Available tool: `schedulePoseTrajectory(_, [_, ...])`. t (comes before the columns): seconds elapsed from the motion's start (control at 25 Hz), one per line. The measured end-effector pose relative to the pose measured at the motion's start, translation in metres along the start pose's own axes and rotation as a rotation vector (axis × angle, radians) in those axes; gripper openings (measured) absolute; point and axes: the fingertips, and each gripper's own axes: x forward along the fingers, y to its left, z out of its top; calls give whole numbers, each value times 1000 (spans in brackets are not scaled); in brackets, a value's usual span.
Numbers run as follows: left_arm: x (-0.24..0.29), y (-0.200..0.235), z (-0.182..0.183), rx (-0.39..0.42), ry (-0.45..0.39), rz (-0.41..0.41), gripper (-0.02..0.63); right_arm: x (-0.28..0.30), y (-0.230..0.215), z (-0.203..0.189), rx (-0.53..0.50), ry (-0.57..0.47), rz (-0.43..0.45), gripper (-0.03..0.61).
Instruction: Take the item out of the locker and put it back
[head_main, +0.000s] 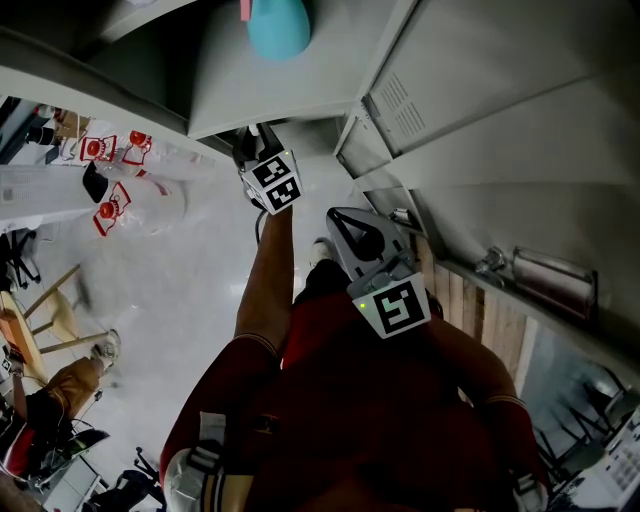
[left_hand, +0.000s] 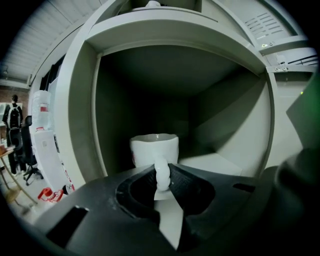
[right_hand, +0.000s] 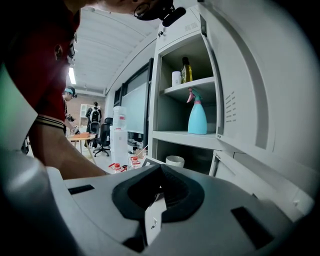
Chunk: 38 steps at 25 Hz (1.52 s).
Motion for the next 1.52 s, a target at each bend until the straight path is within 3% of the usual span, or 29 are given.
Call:
schedulePoseTrajectory(0.4, [-9, 9, 15, -16, -69, -39, 60, 2, 1, 0, 0, 1, 8, -2])
schedulePoseTrajectory(1.52, [-44, 0, 31, -9, -150, -168, 55, 0, 7, 4, 8, -9, 1, -2])
